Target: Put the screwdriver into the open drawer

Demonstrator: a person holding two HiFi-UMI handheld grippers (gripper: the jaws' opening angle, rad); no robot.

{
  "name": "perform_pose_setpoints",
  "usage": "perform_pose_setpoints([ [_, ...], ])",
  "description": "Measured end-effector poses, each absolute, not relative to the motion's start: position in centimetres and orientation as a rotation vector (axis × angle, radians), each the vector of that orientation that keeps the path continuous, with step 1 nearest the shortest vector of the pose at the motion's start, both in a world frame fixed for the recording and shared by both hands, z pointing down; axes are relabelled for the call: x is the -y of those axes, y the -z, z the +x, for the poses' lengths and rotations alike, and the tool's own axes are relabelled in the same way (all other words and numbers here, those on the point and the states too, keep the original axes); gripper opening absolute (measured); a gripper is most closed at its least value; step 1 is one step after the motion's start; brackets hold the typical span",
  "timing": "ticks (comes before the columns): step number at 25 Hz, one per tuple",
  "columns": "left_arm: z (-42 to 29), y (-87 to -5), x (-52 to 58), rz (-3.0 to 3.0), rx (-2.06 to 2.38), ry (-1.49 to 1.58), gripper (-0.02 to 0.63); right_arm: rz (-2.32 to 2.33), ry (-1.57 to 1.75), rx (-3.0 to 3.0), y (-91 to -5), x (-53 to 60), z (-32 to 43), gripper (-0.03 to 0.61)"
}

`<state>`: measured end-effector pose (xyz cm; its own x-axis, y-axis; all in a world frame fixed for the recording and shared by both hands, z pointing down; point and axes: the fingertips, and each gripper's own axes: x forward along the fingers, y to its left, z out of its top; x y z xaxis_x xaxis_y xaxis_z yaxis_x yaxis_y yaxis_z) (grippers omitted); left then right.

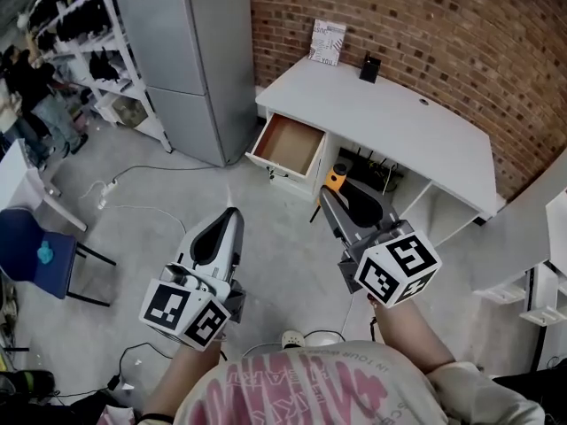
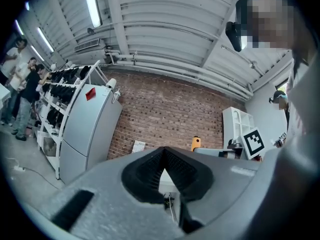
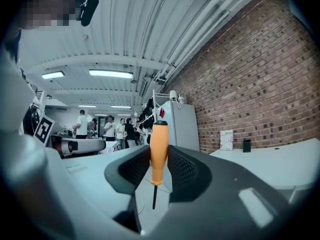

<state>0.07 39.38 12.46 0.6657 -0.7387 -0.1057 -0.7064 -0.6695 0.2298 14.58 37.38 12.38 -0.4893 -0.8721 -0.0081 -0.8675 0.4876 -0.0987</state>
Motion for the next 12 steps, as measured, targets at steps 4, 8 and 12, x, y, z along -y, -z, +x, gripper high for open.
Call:
perform_pose_setpoints([
  [4, 1.6, -13.2, -37.4, 2.71, 1.174, 0.271, 0.002, -1.53, 0.107, -2.674, -12.4, -35.4, 15.2, 0.124],
  [8, 2.6, -14.5, -36.1, 2.697, 1.156, 0.245, 0.002, -1.52, 0.135, -2.68, -13.6, -34.0, 15.7, 0.124],
  [12, 3.3, -16.1, -35.0, 2.677, 1.141, 0.184, 0.002, -1.516, 0.205, -2.678, -15.2, -32.8, 16.4, 0.124],
])
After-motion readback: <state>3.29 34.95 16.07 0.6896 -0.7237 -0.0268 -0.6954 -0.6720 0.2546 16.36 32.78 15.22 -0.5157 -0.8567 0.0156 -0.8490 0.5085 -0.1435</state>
